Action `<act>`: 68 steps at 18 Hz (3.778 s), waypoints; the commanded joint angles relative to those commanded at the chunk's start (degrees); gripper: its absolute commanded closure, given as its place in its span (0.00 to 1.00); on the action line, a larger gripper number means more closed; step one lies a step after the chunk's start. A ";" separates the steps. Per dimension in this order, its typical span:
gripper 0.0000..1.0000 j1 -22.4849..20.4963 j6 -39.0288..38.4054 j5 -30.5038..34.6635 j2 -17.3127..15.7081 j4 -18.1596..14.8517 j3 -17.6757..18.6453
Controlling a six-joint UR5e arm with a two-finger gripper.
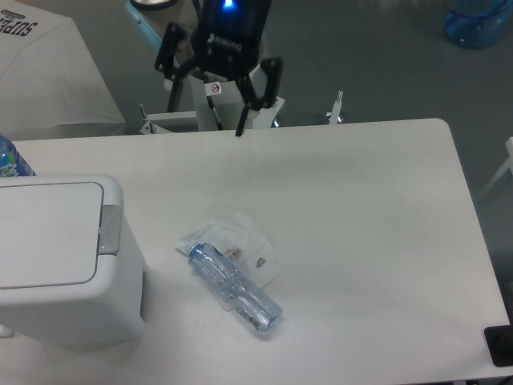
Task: Open the trash can
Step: 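Move the open gripper down toward the white trash can, then lower the gripper finger beside the trash can lid edge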
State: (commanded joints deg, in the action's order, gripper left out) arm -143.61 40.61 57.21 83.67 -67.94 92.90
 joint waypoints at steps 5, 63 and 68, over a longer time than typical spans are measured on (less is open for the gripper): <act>0.00 0.09 -5.00 8.52 0.96 -0.79 -1.49; 0.00 15.82 -36.57 18.38 20.66 4.83 -14.51; 0.00 16.00 -36.13 18.55 19.60 5.54 -11.96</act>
State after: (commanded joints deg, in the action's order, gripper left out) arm -127.62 4.48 75.76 103.27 -62.40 80.94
